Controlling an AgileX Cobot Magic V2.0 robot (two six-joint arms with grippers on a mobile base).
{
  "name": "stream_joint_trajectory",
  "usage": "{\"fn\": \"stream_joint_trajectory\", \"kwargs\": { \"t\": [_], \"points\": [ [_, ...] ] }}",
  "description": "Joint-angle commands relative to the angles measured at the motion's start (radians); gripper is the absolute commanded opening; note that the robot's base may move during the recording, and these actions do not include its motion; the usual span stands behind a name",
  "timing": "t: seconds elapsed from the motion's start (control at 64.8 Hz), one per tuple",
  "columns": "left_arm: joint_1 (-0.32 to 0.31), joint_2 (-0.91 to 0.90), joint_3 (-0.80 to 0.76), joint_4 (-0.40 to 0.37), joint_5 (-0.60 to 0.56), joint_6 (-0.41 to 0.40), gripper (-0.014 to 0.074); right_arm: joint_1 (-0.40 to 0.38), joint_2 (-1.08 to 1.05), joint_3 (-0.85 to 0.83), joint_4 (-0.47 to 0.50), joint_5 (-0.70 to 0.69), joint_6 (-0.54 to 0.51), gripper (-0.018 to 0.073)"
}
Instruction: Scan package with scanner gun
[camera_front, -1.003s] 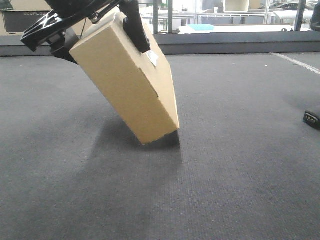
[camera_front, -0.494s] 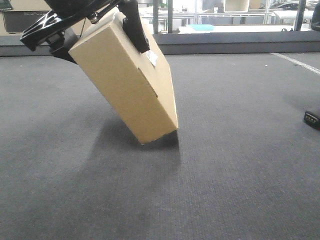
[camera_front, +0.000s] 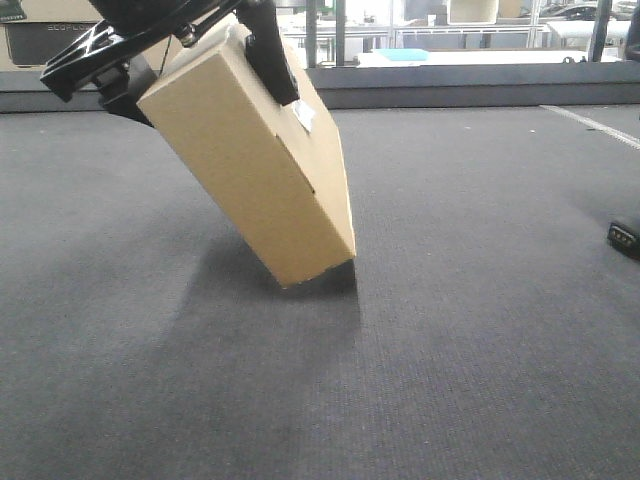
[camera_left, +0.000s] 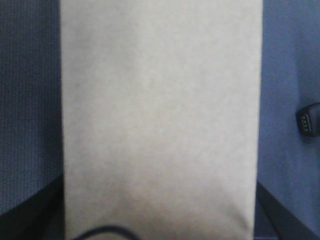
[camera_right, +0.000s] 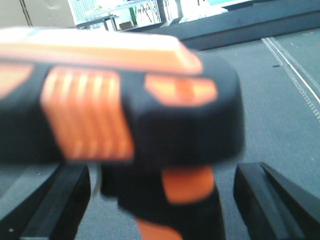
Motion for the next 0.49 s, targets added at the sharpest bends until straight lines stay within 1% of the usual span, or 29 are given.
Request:
{"fn": "stream_joint_trajectory", "kwargs": {
  "t": [0.0, 0.478],
  "points": [
    [-0.007, -0.007, -0.008, 0.001, -0.025, 0.002, -0.0111, -0.005, -0.001, -0.006, -0.010, -0.036, 0.002, 0.0489],
    [-0.007, -0.007, -0.008, 0.026, -0.052, 0.002, -0.0111, -0.001, -0.001, -0.006, 0.010, -0.038, 0.002, 0.0487]
  ]
}}
